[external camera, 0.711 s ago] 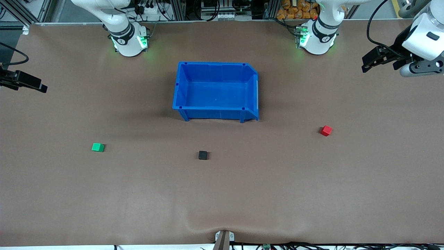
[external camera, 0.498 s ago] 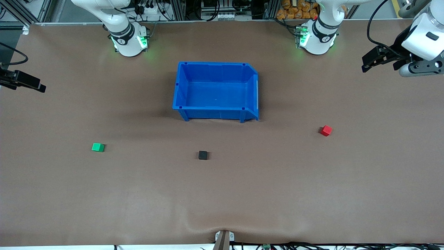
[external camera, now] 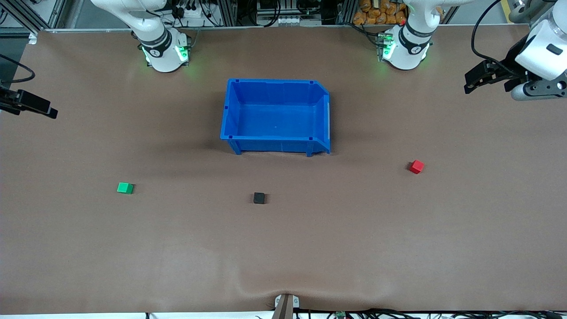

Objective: Attach green and red cubes to black cube

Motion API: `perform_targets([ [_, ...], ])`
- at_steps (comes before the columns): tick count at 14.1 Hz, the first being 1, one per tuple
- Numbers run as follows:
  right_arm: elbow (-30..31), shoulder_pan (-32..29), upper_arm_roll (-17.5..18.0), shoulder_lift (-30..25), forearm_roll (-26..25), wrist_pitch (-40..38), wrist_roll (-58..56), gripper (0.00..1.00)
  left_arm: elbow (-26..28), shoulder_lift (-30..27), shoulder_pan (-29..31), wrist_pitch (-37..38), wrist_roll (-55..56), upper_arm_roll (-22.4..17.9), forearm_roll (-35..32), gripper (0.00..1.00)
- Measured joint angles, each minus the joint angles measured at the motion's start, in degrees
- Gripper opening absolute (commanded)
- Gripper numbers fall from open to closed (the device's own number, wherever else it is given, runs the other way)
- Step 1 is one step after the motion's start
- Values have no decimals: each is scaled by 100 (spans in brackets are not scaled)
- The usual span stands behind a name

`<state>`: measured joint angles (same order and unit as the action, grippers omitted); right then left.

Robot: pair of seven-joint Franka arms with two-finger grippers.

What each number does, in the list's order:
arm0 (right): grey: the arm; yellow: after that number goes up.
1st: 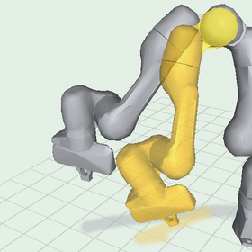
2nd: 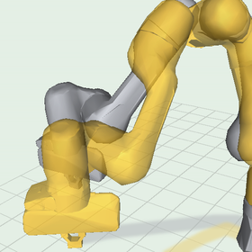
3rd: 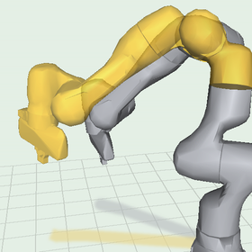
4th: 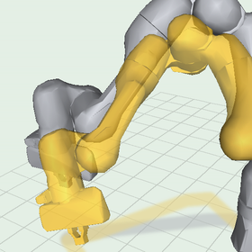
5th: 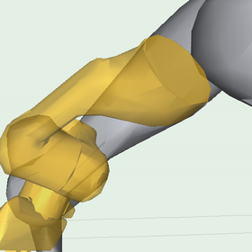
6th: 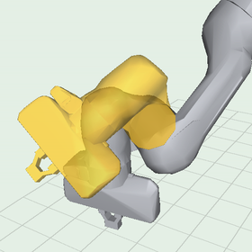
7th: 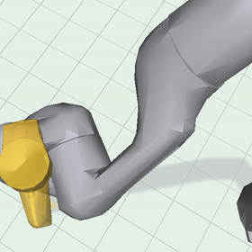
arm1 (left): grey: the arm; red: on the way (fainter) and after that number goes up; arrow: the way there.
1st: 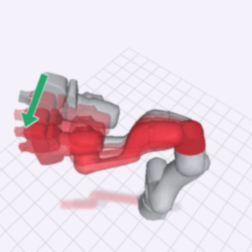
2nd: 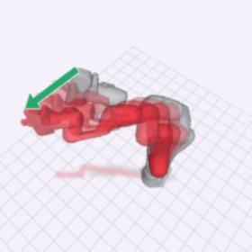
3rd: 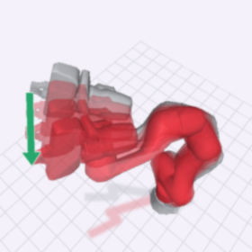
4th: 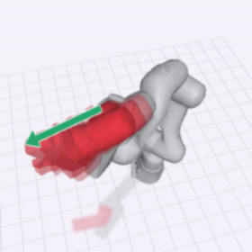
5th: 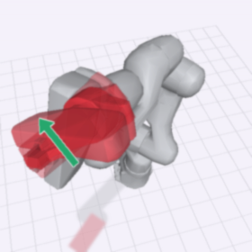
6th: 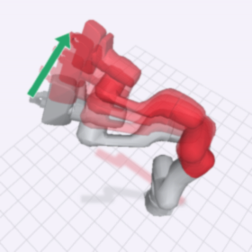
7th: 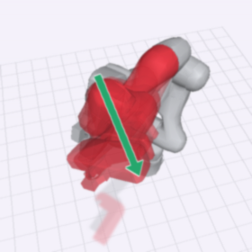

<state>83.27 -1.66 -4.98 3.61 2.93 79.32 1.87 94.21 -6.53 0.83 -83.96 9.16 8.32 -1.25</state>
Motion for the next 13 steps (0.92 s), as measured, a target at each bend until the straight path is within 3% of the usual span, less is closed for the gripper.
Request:
perform_targets([
  [13, -34, -227, -73, 927, 42, 46, 75, 100, 35, 303, -94, -14, 3, 133, 0, 100],
])
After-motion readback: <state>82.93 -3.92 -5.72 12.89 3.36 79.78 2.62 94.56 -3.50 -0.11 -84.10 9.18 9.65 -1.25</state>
